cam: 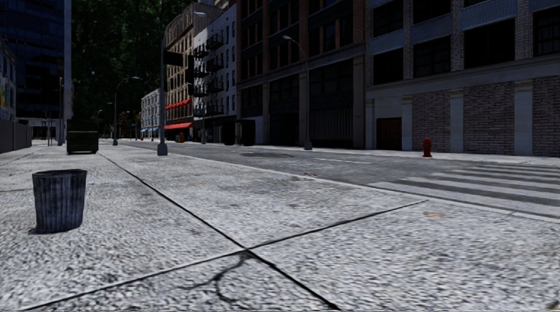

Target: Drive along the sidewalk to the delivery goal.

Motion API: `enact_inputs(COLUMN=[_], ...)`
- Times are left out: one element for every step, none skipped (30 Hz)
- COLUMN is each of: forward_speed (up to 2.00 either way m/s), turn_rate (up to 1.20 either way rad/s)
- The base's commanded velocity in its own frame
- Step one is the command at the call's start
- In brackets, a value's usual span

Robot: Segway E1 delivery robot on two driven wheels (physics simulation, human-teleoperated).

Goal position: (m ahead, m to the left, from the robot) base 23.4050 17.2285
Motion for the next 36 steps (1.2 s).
enact_inputs(forward_speed=[2.00, 2.00, 2.00, 2.00, 2.00, 2.00, 2.00, 2.00, 2.00, 2.00, 2.00, 2.00, 2.00, 2.00, 2.00, 2.00, 2.00, 2.00, 2.00, 2.00, 2.00, 2.00, 2.00, 2.00, 2.00, 2.00, 2.00, 2.00, 2.00, 2.00, 2.00, 2.00, 2.00, 2.00, 2.00, 2.00], turn_rate=[0.37, 0.37, 0.39, 0.41, 0.41, 0.41, 0.44, 0.46, 0.47, 0.47, 0.50, 0.53, 0.54, 0.54, 0.55, 0.55, 0.55, 0.55, 0.56, 0.56, 0.56, 0.56, 0.57, 0.57, 0.57, 0.57, 0.57, 0.58, 0.58, 0.58, 0.58, 0.58, 0.58, 0.58, 0.58, 0.58])
